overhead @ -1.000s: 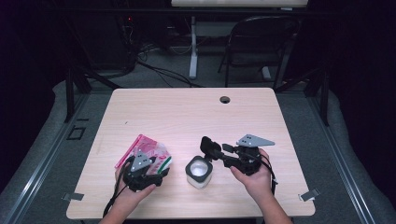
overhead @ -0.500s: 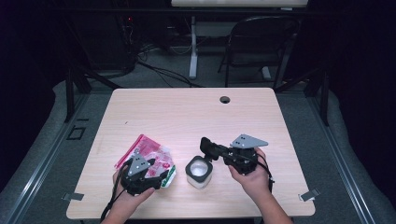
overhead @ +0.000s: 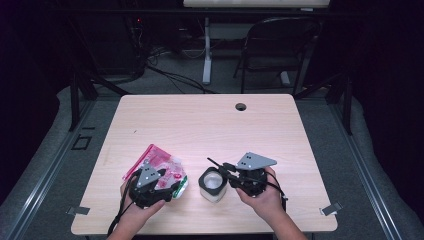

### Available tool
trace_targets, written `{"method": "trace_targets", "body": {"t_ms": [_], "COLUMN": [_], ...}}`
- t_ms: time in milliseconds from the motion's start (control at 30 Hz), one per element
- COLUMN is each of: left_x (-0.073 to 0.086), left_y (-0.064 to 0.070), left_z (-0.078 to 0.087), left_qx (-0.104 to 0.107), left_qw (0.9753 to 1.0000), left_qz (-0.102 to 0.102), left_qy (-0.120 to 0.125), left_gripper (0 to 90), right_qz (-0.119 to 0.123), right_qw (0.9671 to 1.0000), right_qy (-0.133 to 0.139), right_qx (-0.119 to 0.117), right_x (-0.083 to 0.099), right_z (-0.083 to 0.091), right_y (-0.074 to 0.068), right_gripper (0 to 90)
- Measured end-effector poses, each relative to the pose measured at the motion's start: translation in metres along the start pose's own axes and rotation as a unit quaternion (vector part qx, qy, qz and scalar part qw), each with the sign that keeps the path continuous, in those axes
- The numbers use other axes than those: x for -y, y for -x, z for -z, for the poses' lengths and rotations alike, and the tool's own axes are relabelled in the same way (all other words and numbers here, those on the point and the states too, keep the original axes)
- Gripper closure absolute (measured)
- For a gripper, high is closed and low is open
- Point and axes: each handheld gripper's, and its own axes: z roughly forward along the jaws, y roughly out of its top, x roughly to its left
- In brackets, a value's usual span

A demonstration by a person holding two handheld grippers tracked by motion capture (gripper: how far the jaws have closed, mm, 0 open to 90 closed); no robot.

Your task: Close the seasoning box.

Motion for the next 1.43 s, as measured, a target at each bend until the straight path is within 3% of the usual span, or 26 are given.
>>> {"method": "trace_targets", "body": {"t_ms": [267, 700, 1233, 1433], "left_x": [-0.001, 0.0, 0.003, 0.004], "left_y": [-0.009, -0.019, -0.028, -0.033], "left_z": [0.002, 0.003, 0.005, 0.006], "left_qx": [-0.005, -0.017, -0.026, -0.032], "left_qw": [0.9999, 0.9997, 0.9991, 0.9988], "left_qz": [0.01, 0.019, 0.032, 0.037], "left_qy": [0.003, 0.004, 0.007, 0.007], "left_gripper": [34.0, 35.2, 35.4, 35.4], "right_qz": [0.032, 0.05, 0.028, 0.016], "right_qw": [0.9993, 0.9979, 0.9979, 0.9982], "right_qy": [-0.017, -0.04, -0.037, -0.035], "right_qx": [0.002, -0.012, -0.046, -0.046], "right_x": [0.002, 0.007, 0.008, 0.007], "right_z": [-0.004, -0.016, -0.02, -0.018], "right_y": [-0.013, -0.028, -0.034, -0.03], "right_gripper": [70.0, 63.1, 54.0, 52.8]}}
